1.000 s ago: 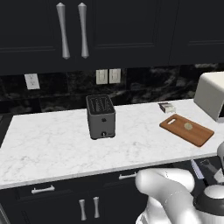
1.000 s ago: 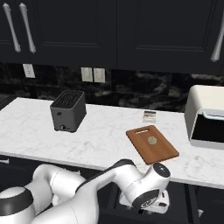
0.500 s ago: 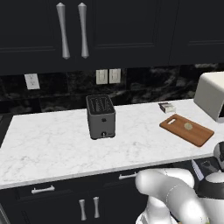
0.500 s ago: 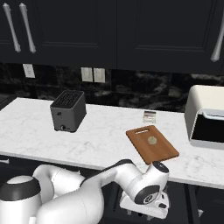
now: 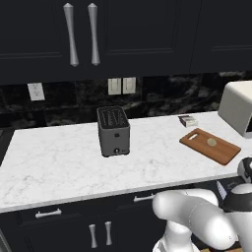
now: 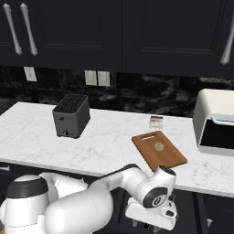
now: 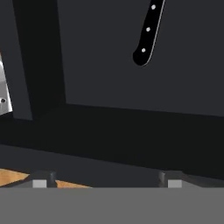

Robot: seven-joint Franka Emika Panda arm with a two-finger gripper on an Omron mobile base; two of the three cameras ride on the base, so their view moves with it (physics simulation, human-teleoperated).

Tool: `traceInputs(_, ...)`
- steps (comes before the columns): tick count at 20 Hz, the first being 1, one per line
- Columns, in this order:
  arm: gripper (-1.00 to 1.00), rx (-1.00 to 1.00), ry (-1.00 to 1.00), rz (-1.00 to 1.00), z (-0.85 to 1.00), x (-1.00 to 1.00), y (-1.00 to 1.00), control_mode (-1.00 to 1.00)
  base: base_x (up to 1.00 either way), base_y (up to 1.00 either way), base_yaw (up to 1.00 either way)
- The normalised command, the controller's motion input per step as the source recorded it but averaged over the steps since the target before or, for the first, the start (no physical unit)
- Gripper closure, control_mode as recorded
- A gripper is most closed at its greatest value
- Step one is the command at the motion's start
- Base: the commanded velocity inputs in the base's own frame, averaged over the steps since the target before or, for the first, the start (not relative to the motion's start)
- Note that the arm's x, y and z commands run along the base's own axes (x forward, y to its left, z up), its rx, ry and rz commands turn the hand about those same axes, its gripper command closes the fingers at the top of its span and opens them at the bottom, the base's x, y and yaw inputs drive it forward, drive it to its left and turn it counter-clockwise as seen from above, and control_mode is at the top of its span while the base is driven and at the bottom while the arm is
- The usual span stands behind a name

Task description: Place the appropriate cutting tool for cutting the garlic skin on the cutting board.

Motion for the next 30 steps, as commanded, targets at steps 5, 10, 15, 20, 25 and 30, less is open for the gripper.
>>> traceInputs(5, -1.00, 0.00, 0.00, 0.00, -0.29, -0.21, 0.00, -1.00, 0.00, 0.00, 0.00)
traceInputs(10, -1.00, -0.01, 0.00, 0.00, -0.39, -0.35, 0.00, -1.00, 0.00, 0.00, 0.00)
traceInputs(15, -1.00, 0.00, 0.00, 0.00, -0.04, -0.03, 0.06, -1.00, 0.00, 0.00, 0.00)
traceInputs(20, -1.00, 0.00, -0.05, -0.01, 0.19, 0.60, 0.13, -1.00, 0.00, 0.00, 0.00)
traceInputs(25, -1.00, 0.00, -0.07, -0.04, -0.04, 0.18, 0.00, -1.00, 0.00, 0.00, 0.00)
traceInputs(30, -1.00, -0.03, -0.10, -0.06, -0.40, 0.00, 0.00, -1.00, 0.00, 0.00, 0.00)
